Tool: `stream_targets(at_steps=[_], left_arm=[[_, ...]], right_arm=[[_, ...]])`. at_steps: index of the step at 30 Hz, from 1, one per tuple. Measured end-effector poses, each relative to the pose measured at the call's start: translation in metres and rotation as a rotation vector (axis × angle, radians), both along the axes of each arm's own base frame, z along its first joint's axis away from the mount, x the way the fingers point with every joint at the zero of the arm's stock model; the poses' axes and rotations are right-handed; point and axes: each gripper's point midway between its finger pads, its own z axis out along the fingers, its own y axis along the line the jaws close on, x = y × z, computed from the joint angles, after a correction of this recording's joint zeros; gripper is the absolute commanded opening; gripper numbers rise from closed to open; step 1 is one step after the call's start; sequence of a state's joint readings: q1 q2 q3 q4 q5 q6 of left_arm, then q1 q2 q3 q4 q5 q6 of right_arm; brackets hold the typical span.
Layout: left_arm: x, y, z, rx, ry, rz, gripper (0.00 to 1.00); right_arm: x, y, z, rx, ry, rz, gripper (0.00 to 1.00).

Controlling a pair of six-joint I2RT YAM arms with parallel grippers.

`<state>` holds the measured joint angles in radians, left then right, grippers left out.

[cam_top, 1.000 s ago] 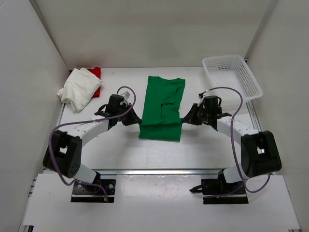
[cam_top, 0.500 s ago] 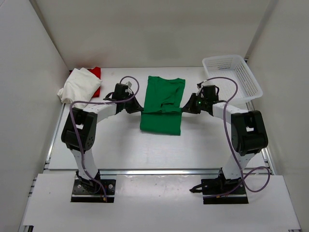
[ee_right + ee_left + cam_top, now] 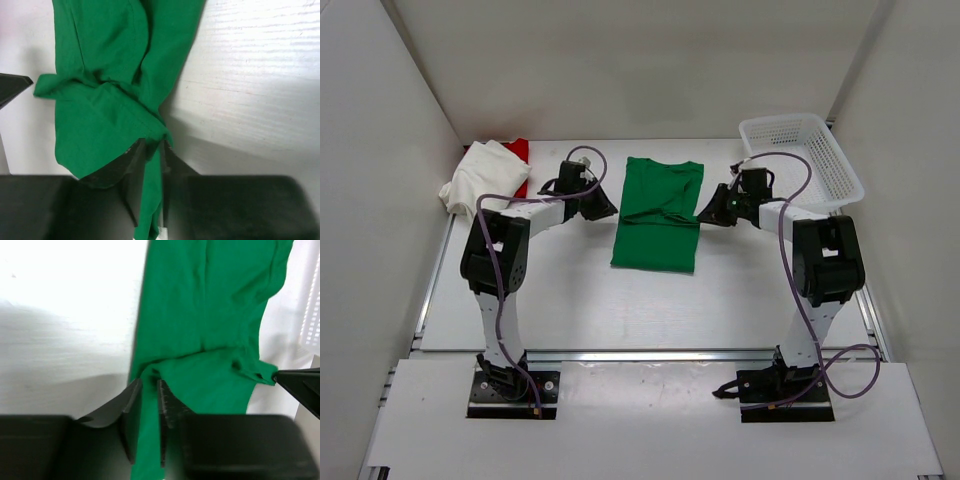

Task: Fold and stack the t-shirts
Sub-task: Fold the folded rectangular tshirt in 1/3 of the way, then grab one side of the 2/3 rectangular tshirt with both arms

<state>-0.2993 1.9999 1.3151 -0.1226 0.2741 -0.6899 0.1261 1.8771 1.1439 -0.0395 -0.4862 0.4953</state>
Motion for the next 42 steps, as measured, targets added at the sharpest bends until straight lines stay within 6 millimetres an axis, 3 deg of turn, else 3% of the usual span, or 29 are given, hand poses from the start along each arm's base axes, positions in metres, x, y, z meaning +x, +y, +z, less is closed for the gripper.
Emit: stream_targets(at_steps=[3, 7, 8, 11, 12, 15, 19, 20, 23, 26, 31, 34, 39, 42], left_arm=[[0.002, 0.009, 0.005, -0.012, -0.015, 0.035, 0.38], [-0.015, 0.021, 0.028, -0.028, -0.063, 0.095, 0.39], [-0.022, 0.02, 0.037, -0.04, -0.089, 0.098, 0.38], [-0.051, -0.003, 0.056, -0.093, -0.147, 0.054, 0.38], [-0.062, -0.015, 0.057, -0.11, -0.159, 0.026, 0.36], [-0.092, -0.04, 0.032, -0.124, -0.11, -0.049, 0.33], [-0.119, -0.029, -0.031, -0.075, 0.043, -0.044, 0.31], [-0.124, -0.027, -0.039, -0.085, 0.066, -0.038, 0.31], [-0.129, -0.023, -0.037, -0.095, 0.047, -0.036, 0.31], [-0.15, -0.023, -0.037, -0.105, 0.04, -0.053, 0.32], [-0.19, -0.019, -0.036, -0.118, 0.047, -0.094, 0.36], [-0.203, -0.007, -0.031, -0.116, 0.052, -0.083, 0.39], [-0.204, 0.014, 0.0, -0.137, -0.036, -0.045, 0.45], [-0.202, 0.019, 0.017, -0.148, -0.101, -0.037, 0.47]], right_arm=[[0.004, -0.002, 0.002, -0.005, -0.003, -0.005, 0.24], [0.008, -0.003, 0.013, -0.039, -0.033, -0.015, 0.26], [0.008, -0.003, 0.018, -0.051, -0.044, -0.019, 0.16], [0.003, 0.009, 0.039, -0.08, -0.109, 0.005, 0.0], [0.0, 0.016, 0.046, -0.085, -0.133, 0.021, 0.0], [-0.019, 0.043, 0.057, -0.09, -0.177, 0.082, 0.0], [-0.048, 0.07, 0.039, -0.076, -0.139, 0.174, 0.0], [-0.05, 0.073, 0.032, -0.074, -0.122, 0.188, 0.01], [-0.055, 0.076, 0.009, -0.072, -0.066, 0.216, 0.0], [-0.066, 0.075, -0.008, -0.088, -0.025, 0.223, 0.0], [-0.133, 0.074, -0.043, -0.137, 0.053, 0.262, 0.0], [-0.159, 0.07, -0.044, -0.107, 0.037, 0.265, 0.0], [-0.174, 0.054, -0.039, -0.088, 0.024, 0.221, 0.01], [-0.183, 0.052, -0.024, -0.062, -0.015, 0.216, 0.04]])
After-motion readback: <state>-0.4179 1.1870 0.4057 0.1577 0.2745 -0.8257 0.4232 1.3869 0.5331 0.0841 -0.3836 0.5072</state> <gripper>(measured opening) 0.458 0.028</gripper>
